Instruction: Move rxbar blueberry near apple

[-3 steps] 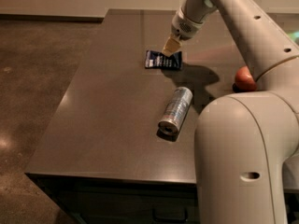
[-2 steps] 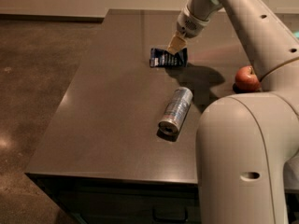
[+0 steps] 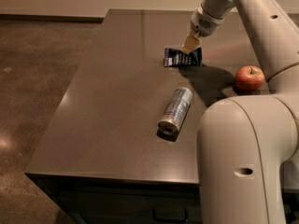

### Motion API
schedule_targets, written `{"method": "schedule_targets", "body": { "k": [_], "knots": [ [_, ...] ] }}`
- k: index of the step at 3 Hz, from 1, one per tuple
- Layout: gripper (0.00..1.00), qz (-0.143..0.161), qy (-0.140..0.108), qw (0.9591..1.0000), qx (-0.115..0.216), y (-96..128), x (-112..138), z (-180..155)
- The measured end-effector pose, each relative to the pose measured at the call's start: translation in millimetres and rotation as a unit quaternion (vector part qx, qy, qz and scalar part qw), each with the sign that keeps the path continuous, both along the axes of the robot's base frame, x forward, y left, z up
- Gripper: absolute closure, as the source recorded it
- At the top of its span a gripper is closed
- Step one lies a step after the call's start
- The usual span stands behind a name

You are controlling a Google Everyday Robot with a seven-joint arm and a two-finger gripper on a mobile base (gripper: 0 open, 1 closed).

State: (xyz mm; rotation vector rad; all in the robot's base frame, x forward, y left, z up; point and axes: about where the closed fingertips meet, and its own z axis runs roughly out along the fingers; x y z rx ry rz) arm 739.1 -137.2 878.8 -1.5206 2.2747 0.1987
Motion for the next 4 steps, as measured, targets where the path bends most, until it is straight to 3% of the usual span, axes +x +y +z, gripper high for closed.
{"method": "schedule_targets", "body": {
  "k": [2,4],
  "knots": [
    [1.00,-0.039,0.011,0.9992,0.002,-54,-15,1],
    [1.00,-0.044,0.006,0.9986,0.028,-79,-39,20]
  ]
}}
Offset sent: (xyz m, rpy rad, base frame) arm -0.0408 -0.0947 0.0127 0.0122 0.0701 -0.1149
